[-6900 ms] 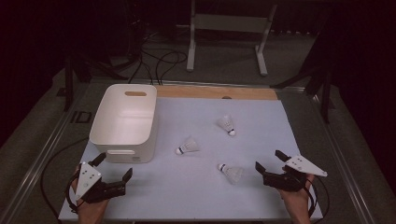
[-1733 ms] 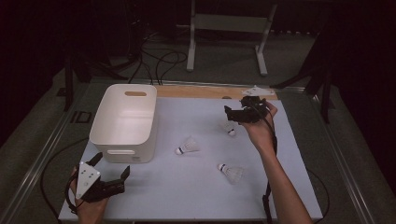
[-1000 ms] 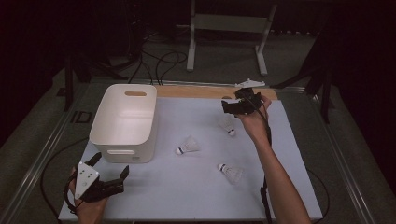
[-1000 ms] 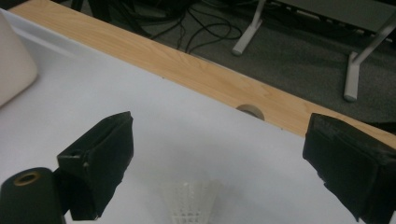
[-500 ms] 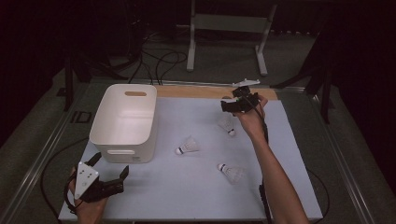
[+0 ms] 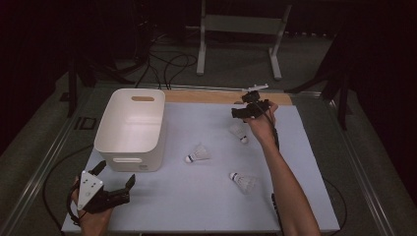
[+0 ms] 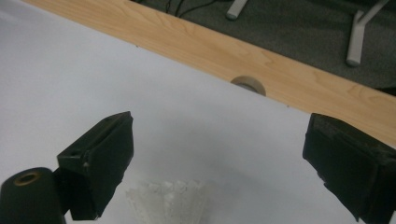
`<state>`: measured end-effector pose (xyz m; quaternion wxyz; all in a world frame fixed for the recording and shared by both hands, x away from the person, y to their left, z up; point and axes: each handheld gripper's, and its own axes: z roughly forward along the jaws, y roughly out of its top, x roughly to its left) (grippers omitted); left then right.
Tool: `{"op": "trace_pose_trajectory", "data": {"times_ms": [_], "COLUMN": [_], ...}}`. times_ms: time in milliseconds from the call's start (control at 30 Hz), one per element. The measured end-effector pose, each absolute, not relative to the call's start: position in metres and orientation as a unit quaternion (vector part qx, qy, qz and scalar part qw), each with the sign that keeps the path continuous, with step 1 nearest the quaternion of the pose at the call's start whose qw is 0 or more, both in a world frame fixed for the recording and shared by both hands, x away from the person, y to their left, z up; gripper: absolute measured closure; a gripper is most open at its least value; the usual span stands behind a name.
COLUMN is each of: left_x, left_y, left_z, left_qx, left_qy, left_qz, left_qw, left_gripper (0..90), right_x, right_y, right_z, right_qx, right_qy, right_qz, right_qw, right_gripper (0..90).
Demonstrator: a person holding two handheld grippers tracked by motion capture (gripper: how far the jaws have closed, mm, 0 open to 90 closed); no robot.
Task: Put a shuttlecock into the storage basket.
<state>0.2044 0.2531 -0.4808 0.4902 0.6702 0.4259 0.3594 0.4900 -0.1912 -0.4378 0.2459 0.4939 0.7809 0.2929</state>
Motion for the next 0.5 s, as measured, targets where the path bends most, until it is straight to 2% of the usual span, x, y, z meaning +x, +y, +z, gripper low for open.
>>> {"op": "trace_pose_trajectory", "data": {"times_ms": [500], "left_x": [0.204], "left_y": [0.254], "left_z": [-0.481], "left_qx": [0.671], "left_qy": [0.426], "left_qz": [0.359], "left_qw": [0.490], "left_gripper": [0.1], "right_x": [0.501], "right_y": [-0.189], "right_z": [-0.459], "right_qx": [0.506], "right_qy": [0.789], "right_qz": [0.260], "right_qw": [0.233], "right_gripper": [8.8]}}
